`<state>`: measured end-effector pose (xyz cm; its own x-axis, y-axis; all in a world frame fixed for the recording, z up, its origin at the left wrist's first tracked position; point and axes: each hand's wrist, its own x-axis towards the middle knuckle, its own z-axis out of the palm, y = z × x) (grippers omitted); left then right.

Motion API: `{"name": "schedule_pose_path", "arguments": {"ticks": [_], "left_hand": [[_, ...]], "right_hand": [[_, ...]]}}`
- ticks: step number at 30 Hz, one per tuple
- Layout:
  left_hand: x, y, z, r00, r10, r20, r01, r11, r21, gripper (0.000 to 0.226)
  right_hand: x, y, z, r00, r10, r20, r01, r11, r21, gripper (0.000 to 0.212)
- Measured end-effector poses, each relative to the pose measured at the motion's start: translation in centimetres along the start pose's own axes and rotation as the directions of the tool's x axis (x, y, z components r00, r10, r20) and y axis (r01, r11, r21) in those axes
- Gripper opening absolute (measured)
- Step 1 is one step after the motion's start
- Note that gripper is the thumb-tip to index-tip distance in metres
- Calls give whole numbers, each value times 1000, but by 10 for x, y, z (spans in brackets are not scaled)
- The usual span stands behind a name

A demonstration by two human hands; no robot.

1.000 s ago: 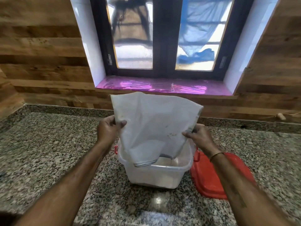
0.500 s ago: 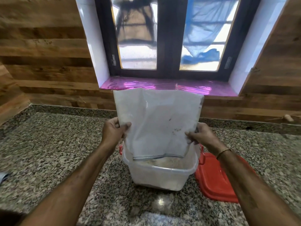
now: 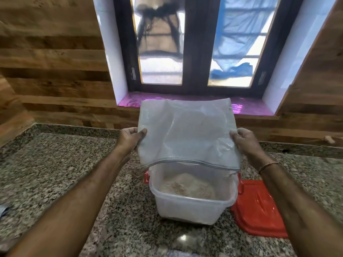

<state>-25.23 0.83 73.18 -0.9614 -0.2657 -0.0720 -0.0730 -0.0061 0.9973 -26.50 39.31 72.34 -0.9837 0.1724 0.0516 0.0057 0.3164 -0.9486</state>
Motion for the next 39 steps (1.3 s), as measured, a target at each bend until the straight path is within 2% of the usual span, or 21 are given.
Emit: {"name": "schedule_pose_path", "arguments": {"ticks": [4, 7, 16, 20, 22, 26, 31, 34, 39], "left_hand": [[22, 2, -27, 1000, -21, -23, 21, 1000, -21, 16], [36, -7, -62, 998, -45, -51, 47, 998, 45, 18], [78, -89, -261, 969, -147, -197, 190, 956, 225, 19], [76, -145, -338, 919, -279, -278, 338, 921, 194, 28], [70, -173, -364, 892, -327, -313, 394, 901, 181, 31], [56, -212, -388, 846, -357, -395, 467, 855, 228, 30], [38, -241, -401, 821, -366, -438, 534, 765, 360, 34], [33, -252, -404, 809, -408, -422, 566, 733, 377, 35], [28, -259, -402, 803, -372, -465, 580, 669, 466, 34]], "right_hand": [[8, -25, 18, 995, 92, 30, -92, 996, 8, 28], [11, -43, 56, 988, 154, 32, -154, 988, -23, 26], [-2, -89, 260, 944, 251, 214, -218, 961, -169, 20], [-14, -71, 347, 941, 258, 220, -161, 911, -379, 28], [-21, -53, 382, 935, 299, 190, -179, 861, -476, 26], [-41, -7, 424, 913, 390, 116, -239, 745, -623, 38], [-73, 40, 450, 891, 449, 66, -260, 624, -737, 39], [-81, 51, 455, 892, 450, 48, -257, 591, -764, 41], [-90, 56, 463, 876, 481, 22, -288, 560, -777, 42]]}}
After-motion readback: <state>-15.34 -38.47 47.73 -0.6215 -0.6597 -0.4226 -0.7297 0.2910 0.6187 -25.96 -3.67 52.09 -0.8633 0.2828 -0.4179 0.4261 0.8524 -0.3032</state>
